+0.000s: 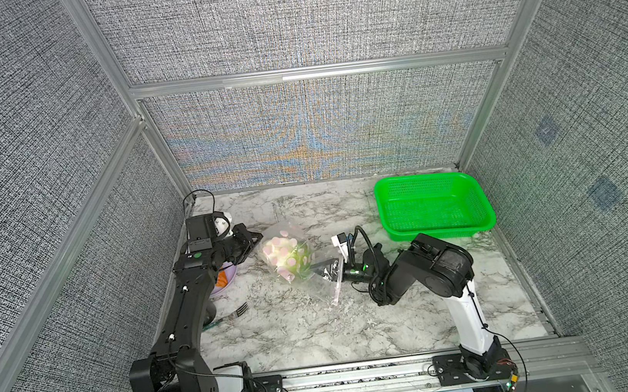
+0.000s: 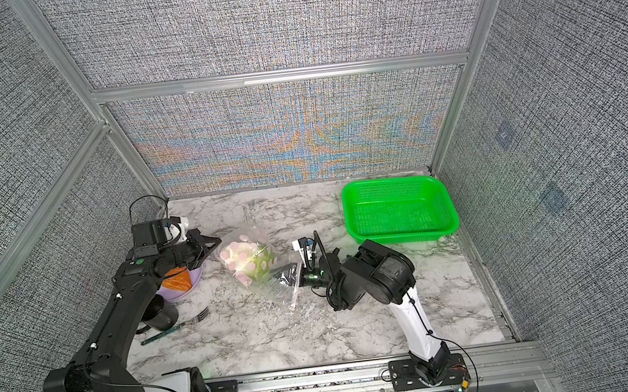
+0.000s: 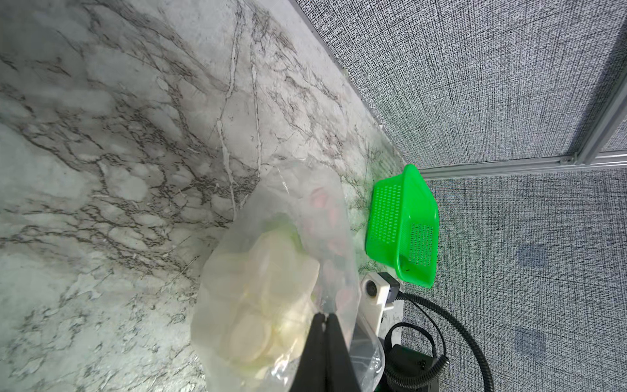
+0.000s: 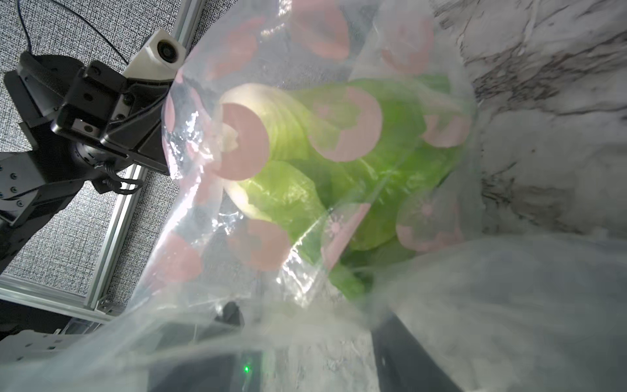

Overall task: Open the zip-top bag and take out the chinese cabbages
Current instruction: Pick up the Chinese cabbage from the zipper food storage bag.

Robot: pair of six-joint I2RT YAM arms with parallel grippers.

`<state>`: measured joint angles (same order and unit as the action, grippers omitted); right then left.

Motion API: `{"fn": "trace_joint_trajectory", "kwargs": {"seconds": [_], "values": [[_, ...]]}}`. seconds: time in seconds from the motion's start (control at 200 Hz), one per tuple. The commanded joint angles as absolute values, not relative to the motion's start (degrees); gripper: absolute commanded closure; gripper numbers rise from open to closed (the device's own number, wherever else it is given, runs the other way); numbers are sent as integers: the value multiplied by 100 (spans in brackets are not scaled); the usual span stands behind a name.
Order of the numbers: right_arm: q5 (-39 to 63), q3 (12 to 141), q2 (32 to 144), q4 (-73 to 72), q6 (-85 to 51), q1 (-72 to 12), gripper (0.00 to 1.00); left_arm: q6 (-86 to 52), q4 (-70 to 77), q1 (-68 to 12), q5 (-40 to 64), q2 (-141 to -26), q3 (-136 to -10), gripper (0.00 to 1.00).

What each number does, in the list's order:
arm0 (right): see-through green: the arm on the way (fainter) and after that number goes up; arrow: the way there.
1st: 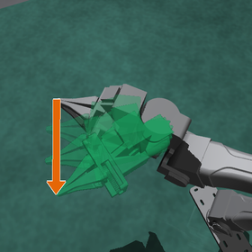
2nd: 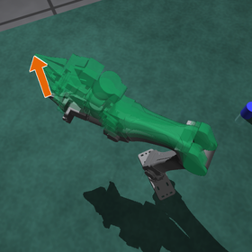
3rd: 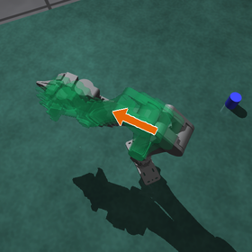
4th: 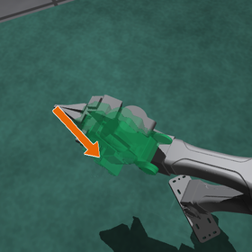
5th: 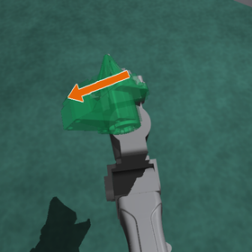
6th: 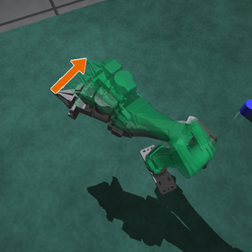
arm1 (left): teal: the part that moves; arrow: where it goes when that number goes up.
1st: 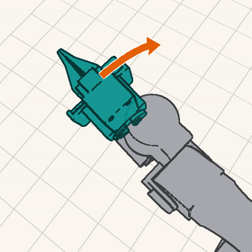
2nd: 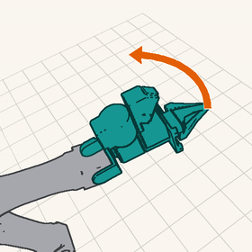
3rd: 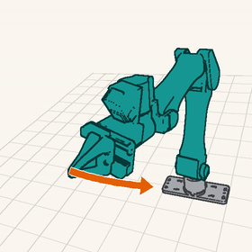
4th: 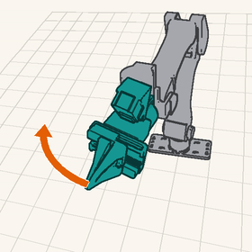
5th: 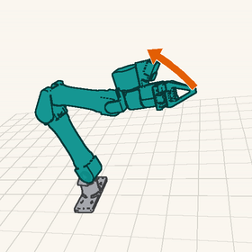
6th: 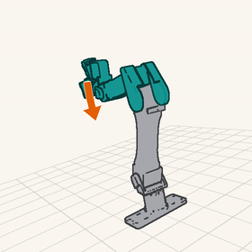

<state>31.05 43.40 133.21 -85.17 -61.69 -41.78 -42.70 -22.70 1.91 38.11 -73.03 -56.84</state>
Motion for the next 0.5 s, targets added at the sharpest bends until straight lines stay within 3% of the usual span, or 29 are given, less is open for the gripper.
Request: {"fn": "trace_joint_trajectory", "kwargs": {"seconds": [0.0,0.495], "values": [[2782,4314,13434,-8754,-6193,-4173,39,-4304,-2321,193,3828,-7311,-5643,100],[3123,4747,13797,-9525,-6344,-4188,44,-3923,-3080,193,3327,-7499,-5619,100]]}}
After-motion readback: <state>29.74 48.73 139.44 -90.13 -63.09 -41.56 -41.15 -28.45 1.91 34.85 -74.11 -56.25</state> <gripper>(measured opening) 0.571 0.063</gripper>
